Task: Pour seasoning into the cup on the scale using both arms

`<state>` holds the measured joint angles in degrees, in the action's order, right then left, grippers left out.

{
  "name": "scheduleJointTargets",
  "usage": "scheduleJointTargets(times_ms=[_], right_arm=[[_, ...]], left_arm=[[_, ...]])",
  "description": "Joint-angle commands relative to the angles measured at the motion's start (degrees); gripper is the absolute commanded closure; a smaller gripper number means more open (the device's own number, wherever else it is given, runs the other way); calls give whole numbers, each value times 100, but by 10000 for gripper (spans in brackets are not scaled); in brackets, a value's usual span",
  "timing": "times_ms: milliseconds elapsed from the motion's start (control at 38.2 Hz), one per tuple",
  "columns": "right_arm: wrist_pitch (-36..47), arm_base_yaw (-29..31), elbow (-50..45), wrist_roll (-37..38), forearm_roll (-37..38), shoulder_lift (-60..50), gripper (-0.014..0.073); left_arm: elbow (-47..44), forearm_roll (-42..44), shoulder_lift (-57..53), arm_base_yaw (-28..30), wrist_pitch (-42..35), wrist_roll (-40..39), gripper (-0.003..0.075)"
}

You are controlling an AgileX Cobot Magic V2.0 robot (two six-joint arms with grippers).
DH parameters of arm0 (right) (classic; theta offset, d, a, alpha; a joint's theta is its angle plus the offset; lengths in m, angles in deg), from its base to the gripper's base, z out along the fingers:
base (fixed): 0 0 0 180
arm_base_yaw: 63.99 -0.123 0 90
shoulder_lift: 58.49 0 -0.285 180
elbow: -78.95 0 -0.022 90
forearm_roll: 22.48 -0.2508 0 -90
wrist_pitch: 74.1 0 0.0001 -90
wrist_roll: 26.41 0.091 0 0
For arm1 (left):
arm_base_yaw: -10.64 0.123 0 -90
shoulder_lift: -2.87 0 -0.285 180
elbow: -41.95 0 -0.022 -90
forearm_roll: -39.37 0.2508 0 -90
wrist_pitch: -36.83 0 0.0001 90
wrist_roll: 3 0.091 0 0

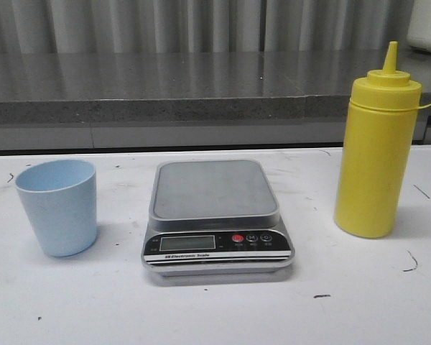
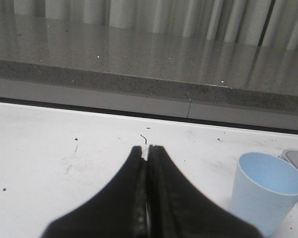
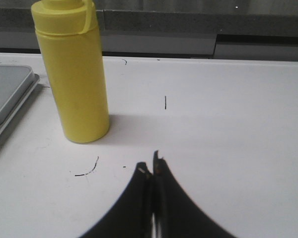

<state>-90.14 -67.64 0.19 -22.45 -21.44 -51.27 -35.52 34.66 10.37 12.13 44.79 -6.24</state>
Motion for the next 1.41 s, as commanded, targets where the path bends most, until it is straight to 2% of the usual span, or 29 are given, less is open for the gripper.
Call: scheduleJointTargets(times_ms=[0, 1151, 1282, 1386], right_arm=[[399, 24, 32, 3, 78, -95, 714], [440, 24, 32, 3, 85, -95, 714], [671, 24, 32, 3, 79, -95, 714], [1038, 11, 32, 3, 42, -95, 714]], left_arm=[[-141, -10, -104, 6, -451, -22, 740], [-141, -10, -104, 6, -516, -22, 740], [-141, -10, -104, 6, -680, -22, 740], [-141, -10, -104, 6, -1155, -22, 740]])
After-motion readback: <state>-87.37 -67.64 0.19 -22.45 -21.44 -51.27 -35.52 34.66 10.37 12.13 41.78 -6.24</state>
